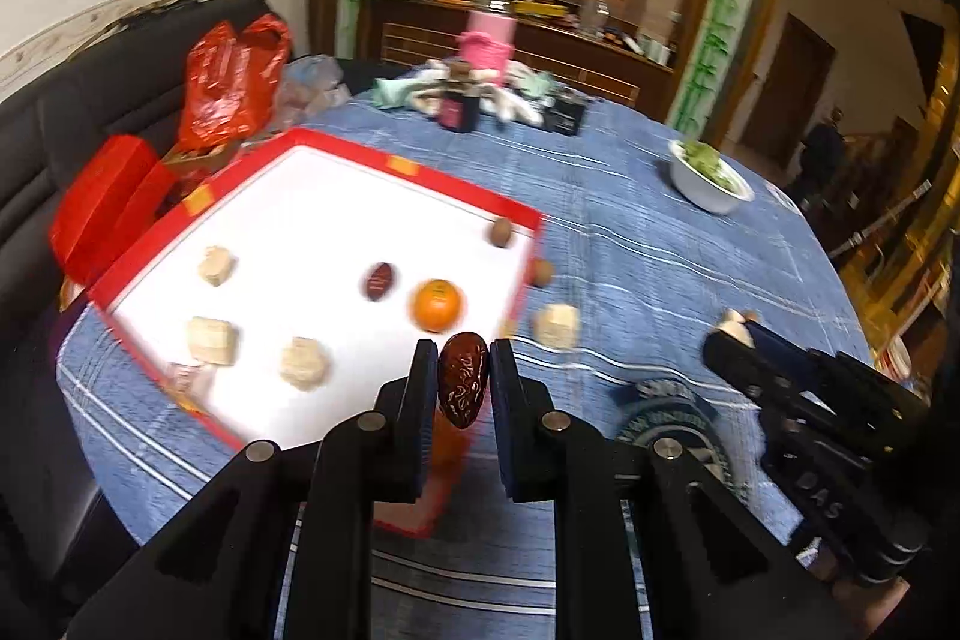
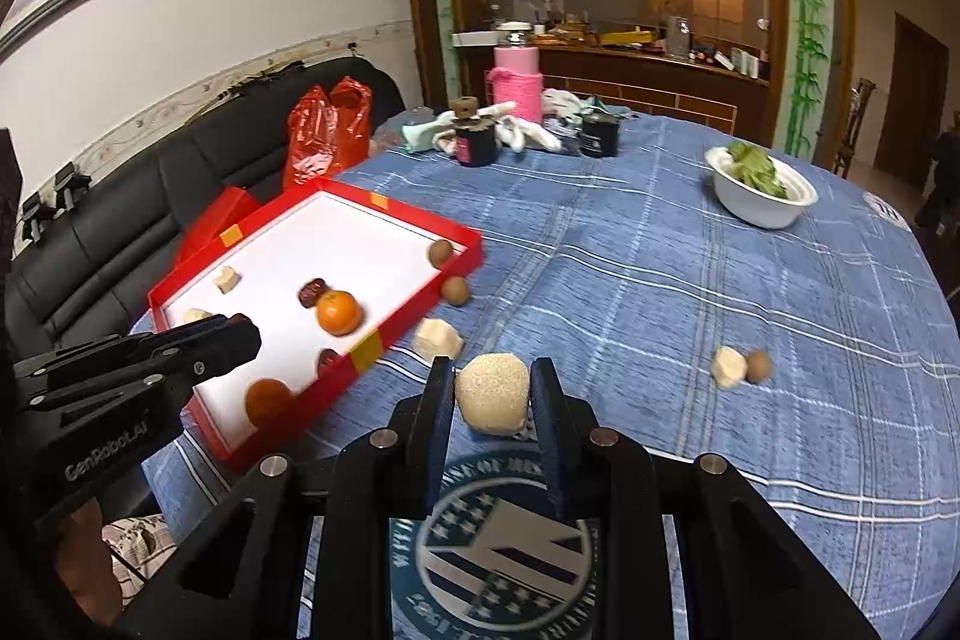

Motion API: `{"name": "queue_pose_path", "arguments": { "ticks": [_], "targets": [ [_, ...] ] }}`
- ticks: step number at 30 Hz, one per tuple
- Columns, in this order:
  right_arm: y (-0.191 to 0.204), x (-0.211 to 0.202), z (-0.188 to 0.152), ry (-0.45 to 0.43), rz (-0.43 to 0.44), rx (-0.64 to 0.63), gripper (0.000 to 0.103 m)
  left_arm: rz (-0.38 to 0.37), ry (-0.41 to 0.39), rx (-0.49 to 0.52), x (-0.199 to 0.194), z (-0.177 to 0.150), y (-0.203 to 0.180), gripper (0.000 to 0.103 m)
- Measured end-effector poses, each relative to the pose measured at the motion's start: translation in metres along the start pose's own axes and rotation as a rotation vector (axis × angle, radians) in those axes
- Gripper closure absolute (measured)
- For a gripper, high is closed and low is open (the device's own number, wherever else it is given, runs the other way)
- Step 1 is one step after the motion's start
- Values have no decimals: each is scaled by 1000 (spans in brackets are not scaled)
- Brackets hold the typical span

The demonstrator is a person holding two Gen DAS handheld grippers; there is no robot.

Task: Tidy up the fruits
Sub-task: 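Carry the beige ball and the red date over the red box, then lower and open both grippers to drop the ball and the date into the box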

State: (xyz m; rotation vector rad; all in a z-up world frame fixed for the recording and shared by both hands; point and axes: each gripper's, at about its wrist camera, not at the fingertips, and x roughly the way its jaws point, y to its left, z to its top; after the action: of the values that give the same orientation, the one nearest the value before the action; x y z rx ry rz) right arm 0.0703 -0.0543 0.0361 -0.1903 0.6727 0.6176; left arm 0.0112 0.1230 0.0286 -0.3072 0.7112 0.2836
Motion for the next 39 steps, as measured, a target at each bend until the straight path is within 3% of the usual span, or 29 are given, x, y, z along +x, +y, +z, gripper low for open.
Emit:
{"name": "queue_pose_path", "arguments": {
  "ticks": [7,11,16,23,39],
  "targets": [
    [26,11,18,-13,56,-24,77,82,-24,-102,5,15,54,88],
    [47,21,31,-29,106,-35,77,116,-15,-102,18,22,64,88],
    [69,54,49,-22,148,-41,77,149,11,-71,43,32,63,88],
    [69,113,65,45,156,9,77,150,42,-42,63,40,54,88],
    [67,159,71,110,161,25,77,209,121,-65,116,57,61,88]
  ]
}}
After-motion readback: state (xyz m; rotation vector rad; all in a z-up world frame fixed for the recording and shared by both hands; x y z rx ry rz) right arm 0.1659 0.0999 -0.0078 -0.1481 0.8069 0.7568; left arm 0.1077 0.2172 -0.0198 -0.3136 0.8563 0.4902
